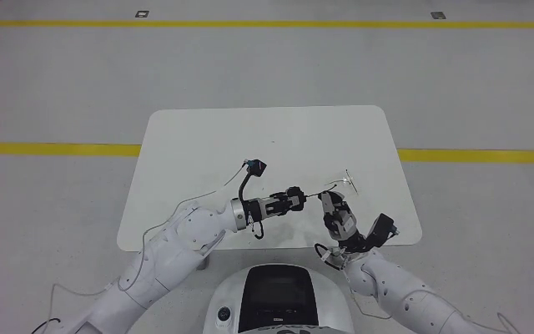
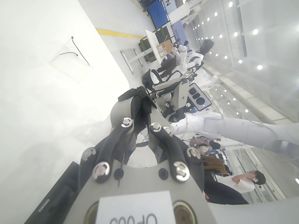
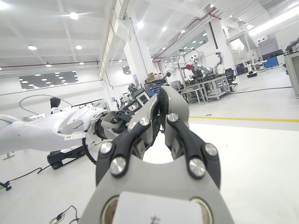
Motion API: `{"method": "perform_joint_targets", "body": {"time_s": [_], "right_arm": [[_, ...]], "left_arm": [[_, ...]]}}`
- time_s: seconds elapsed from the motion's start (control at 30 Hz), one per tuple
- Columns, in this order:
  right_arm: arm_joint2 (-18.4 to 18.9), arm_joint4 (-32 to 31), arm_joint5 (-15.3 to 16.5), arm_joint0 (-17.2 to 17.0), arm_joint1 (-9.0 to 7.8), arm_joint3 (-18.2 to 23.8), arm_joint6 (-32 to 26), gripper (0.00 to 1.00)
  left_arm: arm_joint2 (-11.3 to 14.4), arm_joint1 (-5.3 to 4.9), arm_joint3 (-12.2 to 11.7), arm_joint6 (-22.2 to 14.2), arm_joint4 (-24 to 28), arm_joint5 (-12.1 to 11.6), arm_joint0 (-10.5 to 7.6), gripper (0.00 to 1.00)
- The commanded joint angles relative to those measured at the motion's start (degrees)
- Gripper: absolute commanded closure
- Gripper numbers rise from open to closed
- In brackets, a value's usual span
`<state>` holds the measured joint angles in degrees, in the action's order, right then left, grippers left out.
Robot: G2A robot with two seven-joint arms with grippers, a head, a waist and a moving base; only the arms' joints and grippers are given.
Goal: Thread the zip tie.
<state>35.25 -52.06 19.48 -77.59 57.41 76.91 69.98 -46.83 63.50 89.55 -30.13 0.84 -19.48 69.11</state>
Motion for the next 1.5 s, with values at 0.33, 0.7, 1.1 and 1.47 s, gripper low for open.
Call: {"method": "perform_joint_targets", "body": {"time_s": [0.33,0.7,1.1,1.47], "right_arm": [[0.32,0.18,0.00,0.02,0.53,-0.46,-0.53,1.00],[0.29,-0.02,0.00,-0.24,0.58,0.17,0.35,1.00],[-0.01,0.36,0.00,-0.13,0.25,0.28,0.61,1.00],[-0.30,0.87,0.00,0.04,0.14,0.01,0.15,1.00]], "left_arm": [[0.00,0.00,0.00,0.00,0.00,0.00,0.00,1.00],[0.00,0.00,0.00,0.00,0.00,0.00,0.00,1.00],[0.00,0.00,0.00,0.00,0.00,0.00,0.00,1.00],[0.00,0.00,0.00,0.00,0.00,0.00,0.00,1.00]]}}
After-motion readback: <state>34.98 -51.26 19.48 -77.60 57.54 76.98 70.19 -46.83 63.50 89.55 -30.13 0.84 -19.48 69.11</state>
